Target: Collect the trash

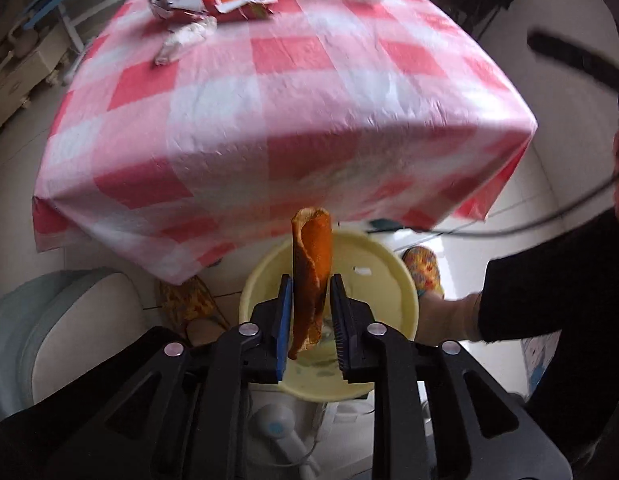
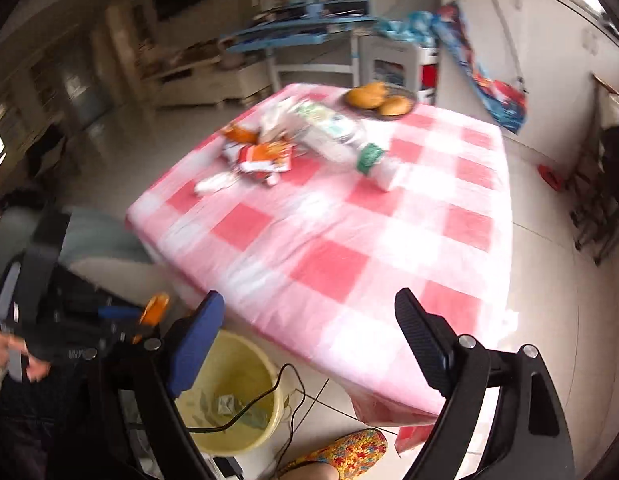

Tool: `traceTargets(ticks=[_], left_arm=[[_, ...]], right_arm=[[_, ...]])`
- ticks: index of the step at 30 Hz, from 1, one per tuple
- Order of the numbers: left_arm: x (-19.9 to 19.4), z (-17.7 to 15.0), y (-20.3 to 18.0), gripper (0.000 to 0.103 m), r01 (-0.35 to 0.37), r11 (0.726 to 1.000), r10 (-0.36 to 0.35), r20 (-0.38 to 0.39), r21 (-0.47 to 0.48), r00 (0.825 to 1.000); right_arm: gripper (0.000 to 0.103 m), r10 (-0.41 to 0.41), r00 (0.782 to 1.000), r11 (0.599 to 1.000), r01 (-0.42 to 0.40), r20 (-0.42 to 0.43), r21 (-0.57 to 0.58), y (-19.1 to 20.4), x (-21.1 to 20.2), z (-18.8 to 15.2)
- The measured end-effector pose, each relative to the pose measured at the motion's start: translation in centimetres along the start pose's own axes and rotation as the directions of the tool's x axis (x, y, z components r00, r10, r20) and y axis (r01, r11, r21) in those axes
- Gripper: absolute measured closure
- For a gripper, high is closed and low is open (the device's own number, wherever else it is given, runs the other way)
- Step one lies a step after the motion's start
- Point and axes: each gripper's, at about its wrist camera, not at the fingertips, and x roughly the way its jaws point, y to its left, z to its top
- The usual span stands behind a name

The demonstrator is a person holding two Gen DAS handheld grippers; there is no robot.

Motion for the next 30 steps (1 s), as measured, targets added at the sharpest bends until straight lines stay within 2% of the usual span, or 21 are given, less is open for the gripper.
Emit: traceTargets(ticks=[1, 3, 4, 7, 10, 13, 16, 17, 20, 23, 25, 26, 28, 29, 30], left_arm=[[0.2, -0.1, -0.5, 0.072, -0.01, 1.0, 0.011, -0.009, 0.019, 1.0], [0.0, 0.2, -0.7, 0.056, -0.039, 0.999, 0.038, 0.013, 0.025, 0.999], [-0.3, 0.4, -0.5, 0.053, -0.033, 0.999, 0.032, 0.029, 0.005, 0.999], [-1.2, 1.1, 1.0, 0.048, 0.0, 0.997, 0.005, 0.072, -0.075, 0.997], [-1.9, 1.5, 2.4, 0.044, 0.008, 0.991, 0.007, 0.11, -0.137, 0.994], [-2.3, 1.5, 3.5, 0.044, 0.028, 0.982, -0.006, 0.118, -0.188, 0.993], [-2.5, 1.4, 3.7, 0.044, 0.021, 0.982, 0.004, 0.127, -0.189, 0.992], [-2.5, 1.5, 3.7, 0.044, 0.016, 0.982, 0.008, 0.129, -0.186, 0.992], [-3.0, 1.7, 3.9, 0.044, 0.009, 0.982, 0.018, 0.147, -0.187, 0.989], [-3.2, 2.0, 4.3, 0.044, 0.022, 0.978, 0.016, 0.178, -0.208, 0.984], [-3.5, 2.3, 4.8, 0.044, 0.015, 0.973, 0.033, 0.202, -0.232, 0.979], [-3.9, 2.4, 5.1, 0.044, 0.005, 0.968, 0.053, 0.225, -0.25, 0.973], [-5.1, 2.7, 5.4, 0.042, -0.001, 0.965, 0.083, 0.299, -0.262, 0.951], [-5.8, 2.8, 5.4, 0.038, -0.019, 0.962, 0.114, 0.339, -0.272, 0.934], [-6.4, 3.0, 5.4, 0.03, -0.042, 0.959, 0.15, 0.372, -0.282, 0.916]], right_arm=[[0.019, -0.027, 0.999, 0.998, 0.025, 0.034, 0.053, -0.8, -0.6, 0.0], [0.019, -0.081, 0.993, 0.988, 0.069, 0.083, 0.136, -1.3, -1.5, 0.0], [0.019, -0.116, 0.987, 0.98, 0.097, 0.109, 0.171, -1.6, -2.3, -0.2], [0.014, -0.208, 0.954, 0.96, 0.156, 0.216, 0.232, -2.8, -4.5, -0.1], [0.013, -0.25, 0.916, 0.938, 0.148, 0.314, 0.314, -3.2, -5.7, -0.4], [0.013, -0.299, 0.877, 0.915, 0.152, 0.375, 0.372, -3.6, -7.1, -0.2], [0.011, -0.36, 0.84, 0.905, 0.207, 0.407, 0.373, -3.2, -7.4, -0.2], [0.011, -0.361, 0.836, 0.906, 0.211, 0.413, 0.366, -3.0, -7.3, -0.4], [0.011, -0.314, 0.845, 0.934, 0.193, 0.434, 0.3, -2.5, -7.8, -0.5], [0.008, -0.284, 0.825, 0.956, 0.209, 0.489, 0.203, -1.1, -8.6, -0.4], [0.008, -0.265, 0.821, 0.962, 0.189, 0.505, 0.198, -1.0, -8.8, 0.0], [0.008, -0.256, 0.815, 0.964, 0.175, 0.519, 0.2, -1.0, -8.9, 0.1], [0.008, -0.255, 0.798, 0.965, 0.174, 0.546, 0.196, -0.7, -8.6, 0.4], [0.008, -0.24, 0.795, 0.97, 0.173, 0.557, 0.171, -0.4, -8.2, 0.4], [0.008, -0.222, 0.799, 0.975, 0.178, 0.559, 0.133, -0.1, -7.4, 0.5]])
